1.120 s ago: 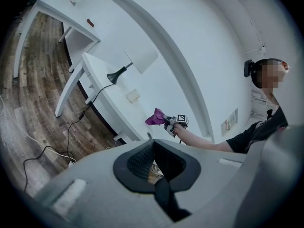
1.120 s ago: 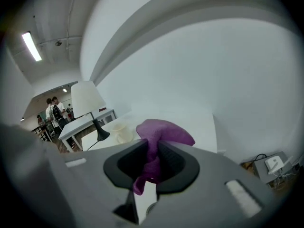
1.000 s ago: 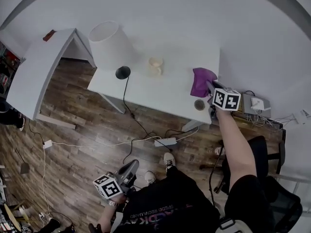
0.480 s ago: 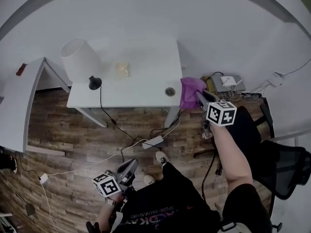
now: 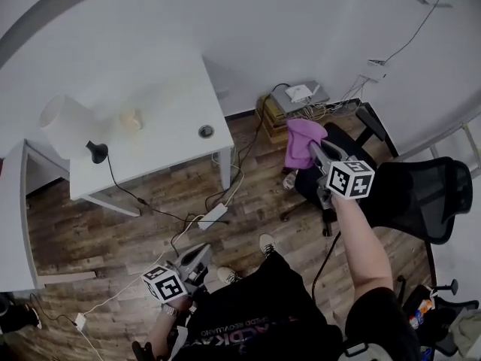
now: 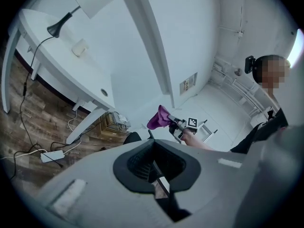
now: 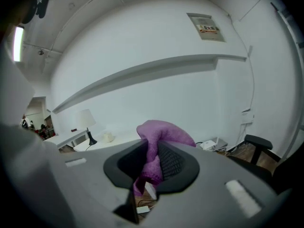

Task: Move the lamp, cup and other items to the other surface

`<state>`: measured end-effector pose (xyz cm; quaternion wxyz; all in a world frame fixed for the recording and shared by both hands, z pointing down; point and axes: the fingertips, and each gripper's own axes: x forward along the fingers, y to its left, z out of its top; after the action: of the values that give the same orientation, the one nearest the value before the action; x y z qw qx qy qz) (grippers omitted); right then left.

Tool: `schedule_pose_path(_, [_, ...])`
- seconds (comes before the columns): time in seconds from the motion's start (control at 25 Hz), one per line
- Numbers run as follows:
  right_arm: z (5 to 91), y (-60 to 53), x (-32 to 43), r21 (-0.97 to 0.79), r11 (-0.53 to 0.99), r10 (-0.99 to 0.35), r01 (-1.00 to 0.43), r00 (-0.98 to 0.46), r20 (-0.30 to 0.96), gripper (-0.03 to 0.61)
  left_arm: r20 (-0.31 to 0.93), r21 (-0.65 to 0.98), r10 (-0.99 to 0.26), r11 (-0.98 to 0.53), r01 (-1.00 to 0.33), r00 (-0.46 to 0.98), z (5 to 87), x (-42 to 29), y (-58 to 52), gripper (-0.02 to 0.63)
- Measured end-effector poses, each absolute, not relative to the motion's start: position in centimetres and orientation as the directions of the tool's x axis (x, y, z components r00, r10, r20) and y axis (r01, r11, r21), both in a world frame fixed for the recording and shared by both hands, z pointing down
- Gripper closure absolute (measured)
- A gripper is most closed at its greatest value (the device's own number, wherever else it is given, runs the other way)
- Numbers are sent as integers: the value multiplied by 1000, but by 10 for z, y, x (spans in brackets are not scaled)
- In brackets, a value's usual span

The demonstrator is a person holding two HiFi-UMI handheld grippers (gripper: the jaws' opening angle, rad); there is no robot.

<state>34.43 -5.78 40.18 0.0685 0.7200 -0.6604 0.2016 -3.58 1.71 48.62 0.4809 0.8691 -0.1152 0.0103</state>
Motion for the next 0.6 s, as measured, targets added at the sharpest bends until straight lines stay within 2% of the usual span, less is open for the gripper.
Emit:
schedule_pose_path(0.28, [407,33,463,-171,-346,-883,-922,259,390,514,132,836,-84,-526,-156,988,487,30,29,617])
schedule_pose_path(0.6, [468,132,603,-184,-557,-766,-810,414,492,514,175,834,-18,-528,-158,984,488,120,50,617])
